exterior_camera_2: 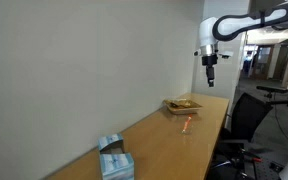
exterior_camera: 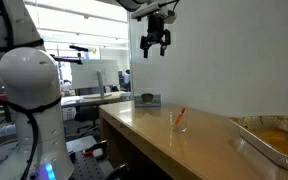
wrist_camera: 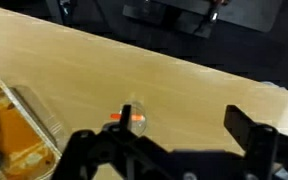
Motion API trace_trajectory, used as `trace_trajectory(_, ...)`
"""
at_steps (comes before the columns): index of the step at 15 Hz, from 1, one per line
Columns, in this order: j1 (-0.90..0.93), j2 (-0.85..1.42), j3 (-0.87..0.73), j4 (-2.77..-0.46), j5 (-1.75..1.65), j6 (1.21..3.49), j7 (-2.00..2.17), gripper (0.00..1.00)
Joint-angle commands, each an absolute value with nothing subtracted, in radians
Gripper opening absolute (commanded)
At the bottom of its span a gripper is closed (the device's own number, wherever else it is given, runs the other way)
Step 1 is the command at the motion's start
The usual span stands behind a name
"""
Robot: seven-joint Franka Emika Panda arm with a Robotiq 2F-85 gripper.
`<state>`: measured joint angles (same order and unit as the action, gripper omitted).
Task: Put the marker on the table
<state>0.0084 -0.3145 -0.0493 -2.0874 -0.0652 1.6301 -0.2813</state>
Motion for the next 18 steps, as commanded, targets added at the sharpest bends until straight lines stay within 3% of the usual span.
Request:
trace_trajectory(1, 0.010, -0.314, -0.051, -2.086, -0.066, 1.628, -0.281, 1.00)
trace_trajectory(10, 0.014, -0.302, -0.055, -2.085, -0.090, 1.657, -0.343, 1.00)
trace_trajectory(18, 0.021, -0.200, -0.083, -2.136, -0.175, 1.921, -0.727, 1.00)
